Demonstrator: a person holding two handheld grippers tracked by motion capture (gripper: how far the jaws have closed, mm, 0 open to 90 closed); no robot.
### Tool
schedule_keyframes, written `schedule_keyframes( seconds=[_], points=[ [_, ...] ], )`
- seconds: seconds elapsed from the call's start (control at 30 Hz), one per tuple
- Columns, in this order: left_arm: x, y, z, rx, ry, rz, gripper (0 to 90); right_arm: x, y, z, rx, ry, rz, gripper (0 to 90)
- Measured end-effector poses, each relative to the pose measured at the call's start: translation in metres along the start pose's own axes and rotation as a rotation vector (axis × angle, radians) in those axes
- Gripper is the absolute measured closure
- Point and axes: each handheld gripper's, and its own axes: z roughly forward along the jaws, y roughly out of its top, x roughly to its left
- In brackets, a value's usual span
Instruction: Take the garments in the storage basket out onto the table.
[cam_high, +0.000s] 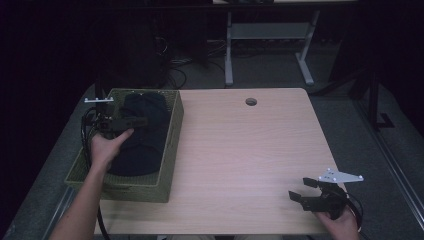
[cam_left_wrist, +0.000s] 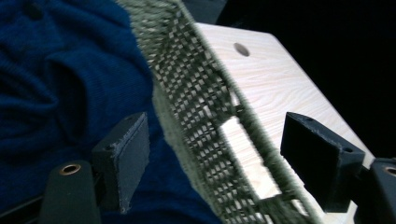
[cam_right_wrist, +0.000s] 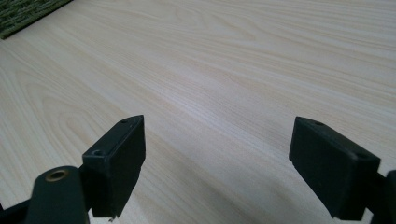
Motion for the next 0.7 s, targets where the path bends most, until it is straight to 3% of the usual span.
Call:
schedule_keyframes(
  seconds=[0.2, 0.43, 0.57, 0.7],
  points=[
    [0.009, -0.001, 0.006, 0.005, 0.036, -0.027, 23.9, 0.001, 0.000, 0.000, 0.002, 0.002, -0.006, 18.3],
    [0.017, 0.000, 0.015, 0.051, 0.073, -0.039, 25.4, 0.001, 0.000, 0.000, 0.000, 0.007, -0.006, 18.3],
    [0.025, -0.003, 0.022, 0.062, 0.085, -0.077, 25.4, 0.000, 0.000, 0.000, 0.001, 0.011, -0.004, 18.3],
    [0.033, -0.007, 0.028, 0.090, 0.125, -0.099, 25.5, 0.000, 0.000, -0.001, -0.003, 0.012, -0.010, 18.3]
  ],
)
